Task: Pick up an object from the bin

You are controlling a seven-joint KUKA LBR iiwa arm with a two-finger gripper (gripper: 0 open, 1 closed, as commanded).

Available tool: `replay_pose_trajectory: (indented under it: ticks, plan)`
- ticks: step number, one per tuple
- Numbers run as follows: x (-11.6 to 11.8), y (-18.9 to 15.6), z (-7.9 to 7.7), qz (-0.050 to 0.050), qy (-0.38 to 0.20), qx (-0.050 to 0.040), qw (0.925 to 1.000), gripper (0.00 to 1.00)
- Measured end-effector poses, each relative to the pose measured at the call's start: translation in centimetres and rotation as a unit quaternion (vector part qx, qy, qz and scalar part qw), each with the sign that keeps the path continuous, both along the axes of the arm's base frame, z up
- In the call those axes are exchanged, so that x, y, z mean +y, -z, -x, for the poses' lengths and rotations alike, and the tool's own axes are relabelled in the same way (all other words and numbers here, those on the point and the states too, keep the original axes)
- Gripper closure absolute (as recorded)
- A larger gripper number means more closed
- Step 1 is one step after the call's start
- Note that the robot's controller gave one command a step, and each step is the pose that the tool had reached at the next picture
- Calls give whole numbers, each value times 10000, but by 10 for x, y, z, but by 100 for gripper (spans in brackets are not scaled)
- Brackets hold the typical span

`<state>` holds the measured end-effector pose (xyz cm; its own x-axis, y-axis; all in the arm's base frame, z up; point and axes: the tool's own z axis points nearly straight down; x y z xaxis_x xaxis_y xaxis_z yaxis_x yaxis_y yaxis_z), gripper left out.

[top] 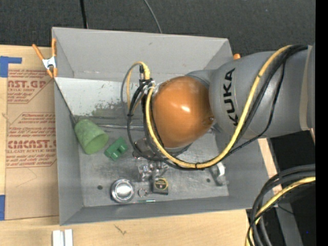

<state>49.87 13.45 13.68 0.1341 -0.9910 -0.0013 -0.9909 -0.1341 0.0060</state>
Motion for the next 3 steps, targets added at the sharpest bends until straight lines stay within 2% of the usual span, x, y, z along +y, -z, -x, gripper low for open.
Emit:
replay_pose_trajectory:
  ticks: [1, 2, 3]
  plan:
    - [-1, -73, 3, -17, -13, -62, 10000, 100]
    - [22, -13, 3, -5, 1227, -10, 9924, 100]
    - [-14, -96, 11, -11, 1715, -66, 9852, 100]
